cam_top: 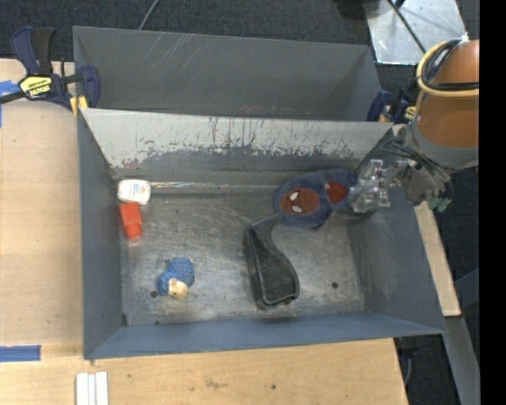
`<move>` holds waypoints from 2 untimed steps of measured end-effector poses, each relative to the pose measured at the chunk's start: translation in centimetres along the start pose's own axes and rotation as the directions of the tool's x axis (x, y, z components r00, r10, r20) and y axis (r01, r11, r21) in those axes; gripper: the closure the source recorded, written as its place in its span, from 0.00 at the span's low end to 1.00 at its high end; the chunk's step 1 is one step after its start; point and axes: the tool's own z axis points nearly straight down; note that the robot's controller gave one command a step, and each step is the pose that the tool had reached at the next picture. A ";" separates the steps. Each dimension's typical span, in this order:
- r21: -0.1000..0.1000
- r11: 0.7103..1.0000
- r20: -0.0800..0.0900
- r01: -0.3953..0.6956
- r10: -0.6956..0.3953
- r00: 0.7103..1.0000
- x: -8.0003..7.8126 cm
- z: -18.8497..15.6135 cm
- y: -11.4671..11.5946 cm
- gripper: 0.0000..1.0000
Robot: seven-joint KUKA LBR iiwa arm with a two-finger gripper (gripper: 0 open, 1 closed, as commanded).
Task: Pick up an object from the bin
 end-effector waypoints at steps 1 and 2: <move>-0.001 1.000 -0.009 0.001 -0.001 1.000 0.2 0.5 0.1 0.00; -0.004 0.979 -0.011 0.205 -0.205 0.979 -3.2 9.2 1.1 0.00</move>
Offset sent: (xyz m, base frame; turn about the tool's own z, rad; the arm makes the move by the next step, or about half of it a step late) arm 0.0000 0.0000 0.0000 0.0000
